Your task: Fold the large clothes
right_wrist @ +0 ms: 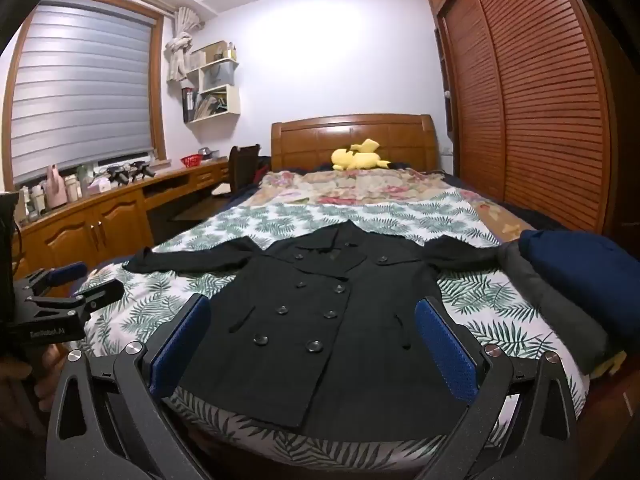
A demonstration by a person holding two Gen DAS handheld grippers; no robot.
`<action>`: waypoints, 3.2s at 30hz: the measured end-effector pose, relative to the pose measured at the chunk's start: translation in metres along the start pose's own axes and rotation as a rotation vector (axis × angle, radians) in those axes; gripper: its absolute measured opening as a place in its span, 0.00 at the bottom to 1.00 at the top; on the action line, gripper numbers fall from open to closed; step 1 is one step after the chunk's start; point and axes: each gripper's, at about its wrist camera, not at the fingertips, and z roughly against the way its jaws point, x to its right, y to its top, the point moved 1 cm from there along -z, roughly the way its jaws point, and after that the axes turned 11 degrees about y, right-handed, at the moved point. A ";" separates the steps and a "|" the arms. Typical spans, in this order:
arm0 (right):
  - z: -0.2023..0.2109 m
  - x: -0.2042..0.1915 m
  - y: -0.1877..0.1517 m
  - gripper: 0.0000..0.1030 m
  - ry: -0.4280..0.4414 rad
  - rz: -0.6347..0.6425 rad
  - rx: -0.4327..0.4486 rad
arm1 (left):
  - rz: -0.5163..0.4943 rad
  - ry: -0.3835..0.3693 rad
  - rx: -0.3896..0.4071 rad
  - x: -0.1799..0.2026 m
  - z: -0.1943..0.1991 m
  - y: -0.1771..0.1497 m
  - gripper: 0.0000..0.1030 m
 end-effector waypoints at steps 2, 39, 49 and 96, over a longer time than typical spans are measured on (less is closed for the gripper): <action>0.000 0.000 0.000 1.00 -0.004 0.010 0.008 | -0.004 -0.006 -0.002 0.001 0.000 -0.001 1.00; 0.002 -0.004 0.003 1.00 -0.006 0.009 0.011 | 0.009 -0.006 0.029 0.007 0.019 0.009 1.00; 0.003 -0.005 0.006 1.00 -0.004 0.010 0.012 | 0.002 -0.004 0.034 0.008 0.021 0.009 1.00; -0.001 -0.016 0.002 1.00 0.008 0.009 0.003 | 0.006 -0.006 0.003 0.002 0.008 0.003 1.00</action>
